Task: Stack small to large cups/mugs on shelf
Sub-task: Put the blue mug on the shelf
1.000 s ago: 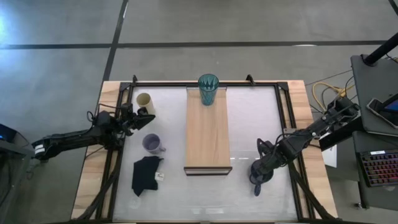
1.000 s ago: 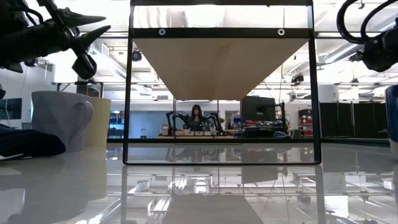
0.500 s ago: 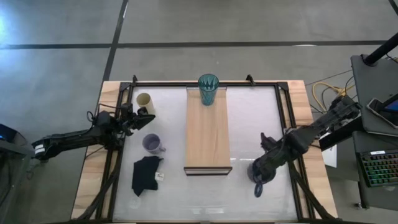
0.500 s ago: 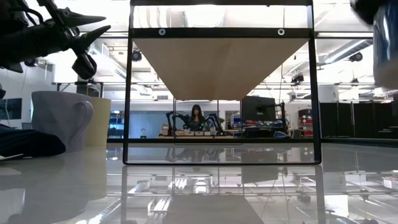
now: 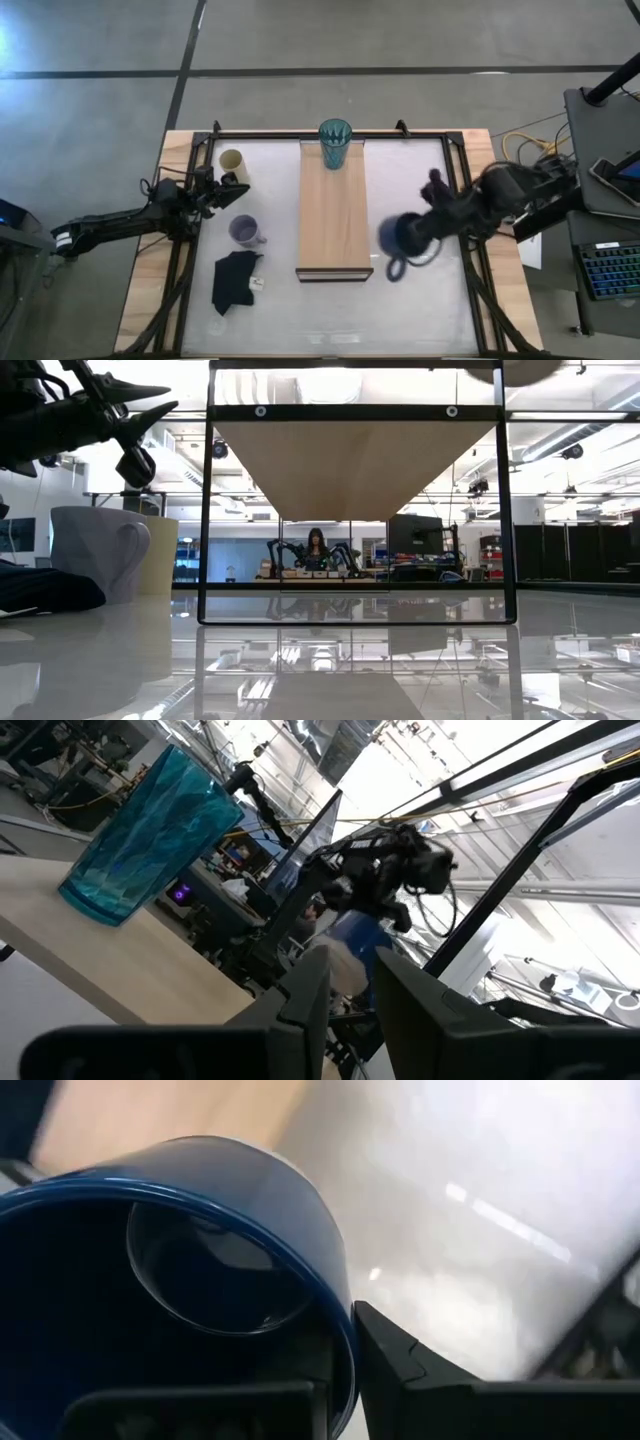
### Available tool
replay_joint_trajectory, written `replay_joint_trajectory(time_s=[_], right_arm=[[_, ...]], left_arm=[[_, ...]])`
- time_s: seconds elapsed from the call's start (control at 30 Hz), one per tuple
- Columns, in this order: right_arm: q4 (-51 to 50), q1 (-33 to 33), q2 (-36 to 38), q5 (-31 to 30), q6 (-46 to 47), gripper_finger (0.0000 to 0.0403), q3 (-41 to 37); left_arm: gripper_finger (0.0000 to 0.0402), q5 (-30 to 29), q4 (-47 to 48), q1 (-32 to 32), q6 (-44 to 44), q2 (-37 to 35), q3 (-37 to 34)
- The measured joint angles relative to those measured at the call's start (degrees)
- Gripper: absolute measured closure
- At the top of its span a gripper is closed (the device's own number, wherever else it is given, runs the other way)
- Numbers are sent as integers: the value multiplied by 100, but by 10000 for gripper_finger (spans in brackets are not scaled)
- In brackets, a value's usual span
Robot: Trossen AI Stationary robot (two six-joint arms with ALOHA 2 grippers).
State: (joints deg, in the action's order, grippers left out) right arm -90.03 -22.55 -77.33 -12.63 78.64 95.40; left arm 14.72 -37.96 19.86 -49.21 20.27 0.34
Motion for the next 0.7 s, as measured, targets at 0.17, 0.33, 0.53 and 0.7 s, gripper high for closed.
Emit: replay_joint_trajectory(time_s=[0.17, 0.33, 0.53, 0.7], right_arm=[[-1, 937, -897, -96, -1264, 388, 918], [43, 1717, -1884, 192, -2295, 388, 2101], [16, 1820, -2767, 1012, -5030, 388, 3493], [56, 1880, -3083, 950, -7228, 388, 3943]], left_arm=[[336, -4, -8, 1, 0, -4, 0], [336, -16, -8, 2, -4, -2, 1], [336, -10, -10, 2, -7, -4, 0], [336, -3, -10, 2, -11, -7, 0]])
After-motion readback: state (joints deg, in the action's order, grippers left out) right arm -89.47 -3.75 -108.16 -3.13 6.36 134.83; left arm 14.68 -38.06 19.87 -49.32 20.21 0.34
